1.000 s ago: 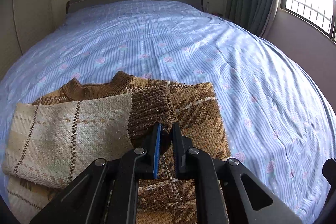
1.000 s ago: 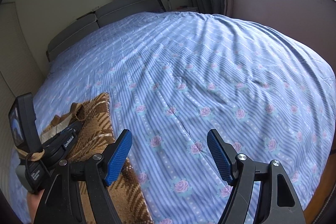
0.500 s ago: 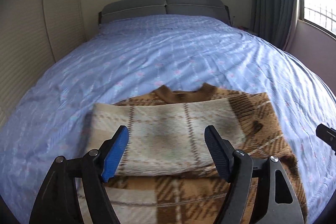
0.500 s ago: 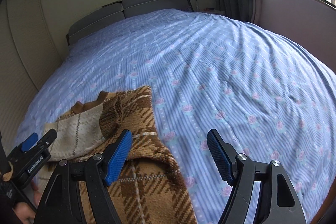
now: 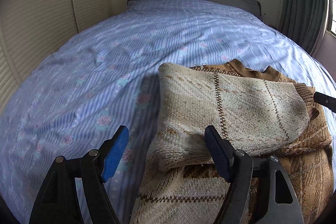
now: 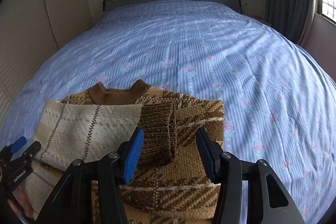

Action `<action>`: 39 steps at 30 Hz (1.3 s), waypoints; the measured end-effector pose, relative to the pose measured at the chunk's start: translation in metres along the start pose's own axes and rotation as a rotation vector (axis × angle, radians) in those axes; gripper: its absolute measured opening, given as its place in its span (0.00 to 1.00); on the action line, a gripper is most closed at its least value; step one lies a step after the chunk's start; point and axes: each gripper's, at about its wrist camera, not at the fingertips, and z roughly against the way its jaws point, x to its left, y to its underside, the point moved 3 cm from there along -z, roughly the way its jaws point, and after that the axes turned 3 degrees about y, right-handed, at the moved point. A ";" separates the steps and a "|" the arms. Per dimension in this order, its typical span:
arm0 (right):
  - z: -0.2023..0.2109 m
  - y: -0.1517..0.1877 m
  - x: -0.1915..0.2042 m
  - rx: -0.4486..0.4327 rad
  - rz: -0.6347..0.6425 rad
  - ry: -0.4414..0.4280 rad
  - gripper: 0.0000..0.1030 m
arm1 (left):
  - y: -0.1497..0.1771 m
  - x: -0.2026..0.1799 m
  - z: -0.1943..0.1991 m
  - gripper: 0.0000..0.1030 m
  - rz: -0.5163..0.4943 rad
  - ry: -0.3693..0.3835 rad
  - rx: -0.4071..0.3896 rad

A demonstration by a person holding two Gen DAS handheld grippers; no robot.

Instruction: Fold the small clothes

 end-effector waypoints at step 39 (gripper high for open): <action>0.024 0.015 0.015 -0.069 0.026 -0.055 0.49 | -0.013 -0.002 0.027 0.77 0.034 0.174 -0.117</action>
